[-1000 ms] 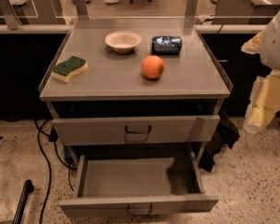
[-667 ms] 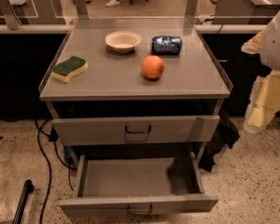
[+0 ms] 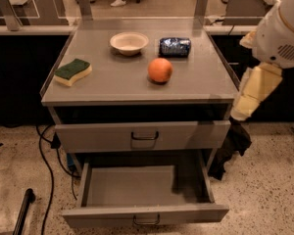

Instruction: Place orange into middle drawer

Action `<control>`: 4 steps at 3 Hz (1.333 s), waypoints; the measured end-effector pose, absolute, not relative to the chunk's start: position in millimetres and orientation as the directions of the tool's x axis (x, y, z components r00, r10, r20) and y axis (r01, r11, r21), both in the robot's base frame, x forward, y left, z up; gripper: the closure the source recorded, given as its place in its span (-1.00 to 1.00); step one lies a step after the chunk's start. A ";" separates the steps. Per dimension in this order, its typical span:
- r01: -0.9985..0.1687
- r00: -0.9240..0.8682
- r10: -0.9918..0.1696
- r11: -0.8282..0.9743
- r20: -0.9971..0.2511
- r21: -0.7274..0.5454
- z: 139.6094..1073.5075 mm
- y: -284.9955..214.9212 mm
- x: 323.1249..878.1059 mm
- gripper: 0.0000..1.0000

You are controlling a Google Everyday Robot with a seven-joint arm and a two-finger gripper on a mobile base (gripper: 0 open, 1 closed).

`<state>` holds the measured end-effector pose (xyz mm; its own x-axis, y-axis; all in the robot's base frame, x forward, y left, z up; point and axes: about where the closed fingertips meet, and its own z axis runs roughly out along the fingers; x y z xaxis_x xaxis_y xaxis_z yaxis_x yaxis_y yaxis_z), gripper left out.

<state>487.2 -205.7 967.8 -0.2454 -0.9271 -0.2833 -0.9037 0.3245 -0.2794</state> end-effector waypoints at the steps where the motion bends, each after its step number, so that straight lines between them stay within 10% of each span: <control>1: -0.883 -0.253 -0.904 0.361 -0.344 -0.299 960.9 -191.9 527.7 -1.00; 4: -0.861 -0.258 -0.823 0.433 -0.506 -0.267 923.6 -155.2 608.0 -1.00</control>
Offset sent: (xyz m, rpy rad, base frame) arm 0.1310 0.0500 -0.0302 0.2206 -0.1001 -0.0710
